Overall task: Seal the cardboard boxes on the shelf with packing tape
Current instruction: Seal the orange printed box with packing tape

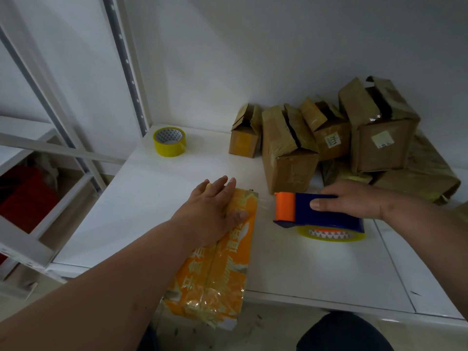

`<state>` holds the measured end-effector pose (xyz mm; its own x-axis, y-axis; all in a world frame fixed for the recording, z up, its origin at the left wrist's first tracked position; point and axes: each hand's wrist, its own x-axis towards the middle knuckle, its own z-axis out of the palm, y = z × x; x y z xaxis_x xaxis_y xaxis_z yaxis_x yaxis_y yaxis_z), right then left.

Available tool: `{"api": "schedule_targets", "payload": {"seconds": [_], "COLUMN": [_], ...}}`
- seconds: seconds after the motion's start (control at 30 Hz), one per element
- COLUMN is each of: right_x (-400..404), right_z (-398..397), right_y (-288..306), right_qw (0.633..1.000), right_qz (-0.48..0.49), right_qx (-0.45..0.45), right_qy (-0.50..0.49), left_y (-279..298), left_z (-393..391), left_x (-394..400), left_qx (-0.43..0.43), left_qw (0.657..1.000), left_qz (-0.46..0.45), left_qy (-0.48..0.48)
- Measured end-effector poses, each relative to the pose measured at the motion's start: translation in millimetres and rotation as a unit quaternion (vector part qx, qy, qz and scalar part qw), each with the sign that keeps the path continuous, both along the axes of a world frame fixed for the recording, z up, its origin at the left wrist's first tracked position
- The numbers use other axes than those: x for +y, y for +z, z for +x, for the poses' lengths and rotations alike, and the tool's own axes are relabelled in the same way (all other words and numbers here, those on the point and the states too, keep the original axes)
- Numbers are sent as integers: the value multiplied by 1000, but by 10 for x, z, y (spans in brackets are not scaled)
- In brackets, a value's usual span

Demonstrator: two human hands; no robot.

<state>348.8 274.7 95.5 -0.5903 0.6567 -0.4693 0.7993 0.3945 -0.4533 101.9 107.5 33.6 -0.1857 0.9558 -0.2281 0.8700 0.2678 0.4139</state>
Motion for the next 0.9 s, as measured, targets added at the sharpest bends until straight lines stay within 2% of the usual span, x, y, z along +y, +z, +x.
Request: {"api": "schedule_targets", "payload": {"seconds": [0.17,0.4,0.53,0.67,0.77,0.83,0.9], "right_x": [-19,-104,-94,-66,-104,-128,-127], "right_z": [89,-385,-635,-774,-730,-623,-460], "right_y": [-119,-26,-53,-39,-171,-259,-252], "right_qw": [998,982,976,983,974,980,986], "right_qz": [29,102,94,31,27,14,-38], "right_qx": [-53,-154,-194,-182,-224,-194,-84], "right_qy": [-11,44,36,-6,2,-41,-139], "left_y": [-6,-6,0,11,11,13,19], "left_z": [13,24,42,41,37,42,46], "left_x": [8,-1,0,-10,-28,-28,-23], "left_qx": [-1,0,0,2,-1,0,1], "left_qw": [1000,1000,1000,1000,1000,1000,1000], "left_qz": [3,6,0,3,10,10,4], "left_qy": [1,9,14,13,14,14,17]}}
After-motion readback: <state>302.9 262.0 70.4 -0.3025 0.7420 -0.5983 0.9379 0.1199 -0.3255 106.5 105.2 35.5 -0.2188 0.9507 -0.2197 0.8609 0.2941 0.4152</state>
